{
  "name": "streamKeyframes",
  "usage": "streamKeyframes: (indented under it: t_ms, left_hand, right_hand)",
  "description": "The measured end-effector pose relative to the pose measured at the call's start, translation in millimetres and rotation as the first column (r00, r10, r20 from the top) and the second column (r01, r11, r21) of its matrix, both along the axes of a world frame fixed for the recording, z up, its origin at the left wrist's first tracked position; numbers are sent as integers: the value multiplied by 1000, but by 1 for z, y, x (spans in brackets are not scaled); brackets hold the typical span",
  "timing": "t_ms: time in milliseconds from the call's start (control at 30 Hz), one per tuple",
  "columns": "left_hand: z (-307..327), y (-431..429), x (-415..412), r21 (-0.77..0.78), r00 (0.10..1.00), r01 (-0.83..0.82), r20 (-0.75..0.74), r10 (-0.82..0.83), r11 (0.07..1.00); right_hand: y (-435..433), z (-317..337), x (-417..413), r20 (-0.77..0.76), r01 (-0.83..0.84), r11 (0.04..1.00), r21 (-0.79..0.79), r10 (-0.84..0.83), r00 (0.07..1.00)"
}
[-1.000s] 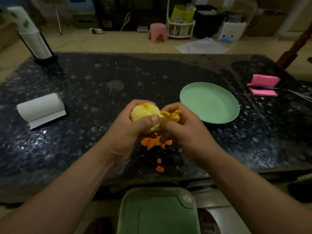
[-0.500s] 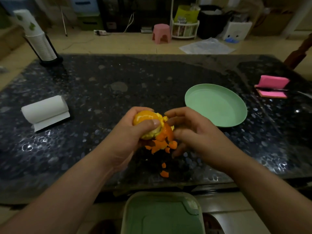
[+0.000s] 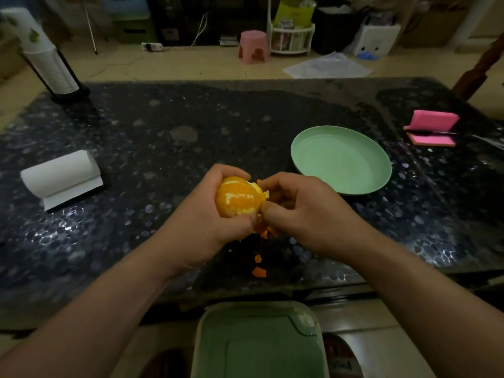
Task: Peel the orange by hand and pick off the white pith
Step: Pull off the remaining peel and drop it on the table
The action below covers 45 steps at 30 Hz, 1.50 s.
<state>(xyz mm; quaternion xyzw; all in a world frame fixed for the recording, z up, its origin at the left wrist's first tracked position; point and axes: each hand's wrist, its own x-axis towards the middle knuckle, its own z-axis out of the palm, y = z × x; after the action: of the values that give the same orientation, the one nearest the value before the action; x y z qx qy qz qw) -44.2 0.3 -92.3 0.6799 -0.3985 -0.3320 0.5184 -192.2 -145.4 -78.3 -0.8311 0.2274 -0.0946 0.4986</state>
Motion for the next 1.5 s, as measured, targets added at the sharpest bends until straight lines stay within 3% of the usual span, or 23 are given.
streamKeyframes:
  t_ms: [300,533,800,1000,1133,1300,1500]
  left_hand:
    - [0,2,-6,-27,989,42,144,-38,999]
    - [-2,3,-4,-59,988,41,153,-31,997]
    - [4,6,1,-63,997,70,39,-68,996]
    - [5,7,-6,-25,968,81,239,-73,996]
    - [3,9,-5,-15,934,89,349,-78,996]
    - [3,7,-6,-19,912,116,398,-98,993]
    - [3,7,-4,-25,961,122,253,-112,992]
  right_hand:
    - [2,-1,2,7,56,997,-52,-56,998]
    - [6,-2,5,68,81,973,216,-98,993]
    - [4,-2,4,75,35,925,379,-68,995]
    - [3,-3,4,11,31,931,363,-38,999]
    - [5,-4,5,-53,11,882,471,16,998]
    - [7,-5,5,-27,17,948,317,-9,1000]
    - [6,-8,8,-10,17,969,245,-15,1000]
